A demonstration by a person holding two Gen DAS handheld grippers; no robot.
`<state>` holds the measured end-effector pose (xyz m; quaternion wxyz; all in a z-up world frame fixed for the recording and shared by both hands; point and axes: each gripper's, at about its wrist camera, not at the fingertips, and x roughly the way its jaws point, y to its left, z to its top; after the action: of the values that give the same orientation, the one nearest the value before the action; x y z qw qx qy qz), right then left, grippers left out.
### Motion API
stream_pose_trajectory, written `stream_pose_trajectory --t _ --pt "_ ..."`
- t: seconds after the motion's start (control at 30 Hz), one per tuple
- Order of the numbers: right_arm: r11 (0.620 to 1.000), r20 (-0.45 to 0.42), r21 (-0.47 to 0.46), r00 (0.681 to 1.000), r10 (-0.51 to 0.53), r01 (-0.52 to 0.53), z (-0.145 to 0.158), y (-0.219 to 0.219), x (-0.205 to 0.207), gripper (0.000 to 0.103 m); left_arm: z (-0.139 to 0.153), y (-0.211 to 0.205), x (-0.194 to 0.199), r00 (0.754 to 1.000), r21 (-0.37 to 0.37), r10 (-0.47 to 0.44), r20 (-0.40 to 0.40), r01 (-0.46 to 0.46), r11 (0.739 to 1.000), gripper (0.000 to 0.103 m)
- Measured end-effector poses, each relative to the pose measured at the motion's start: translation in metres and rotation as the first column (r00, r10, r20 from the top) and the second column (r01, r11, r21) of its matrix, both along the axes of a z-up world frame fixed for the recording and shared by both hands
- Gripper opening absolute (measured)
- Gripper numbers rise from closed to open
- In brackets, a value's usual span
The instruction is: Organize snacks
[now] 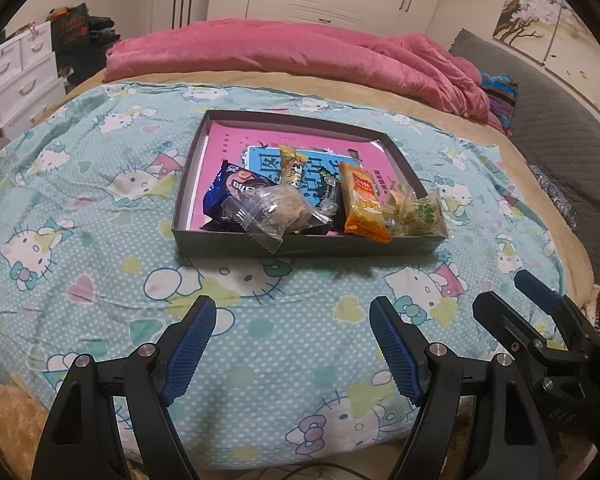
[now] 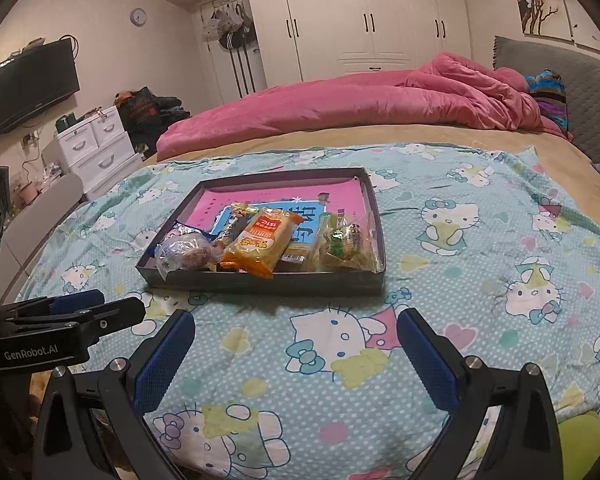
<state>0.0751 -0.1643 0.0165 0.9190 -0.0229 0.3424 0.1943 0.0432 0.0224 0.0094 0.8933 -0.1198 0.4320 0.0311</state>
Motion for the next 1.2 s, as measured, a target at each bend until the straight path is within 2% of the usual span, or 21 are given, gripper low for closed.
stream_pose_trajectory --t 1.2 --pt "1.000 -0.008 -0.007 1.000 -0.016 0.016 -0.0017 -0.0041 0.0039 0.102 0.0003 0.0024 0.0001 1.000 0.042 0.020 -0.008 -0.019 0.999 0.080"
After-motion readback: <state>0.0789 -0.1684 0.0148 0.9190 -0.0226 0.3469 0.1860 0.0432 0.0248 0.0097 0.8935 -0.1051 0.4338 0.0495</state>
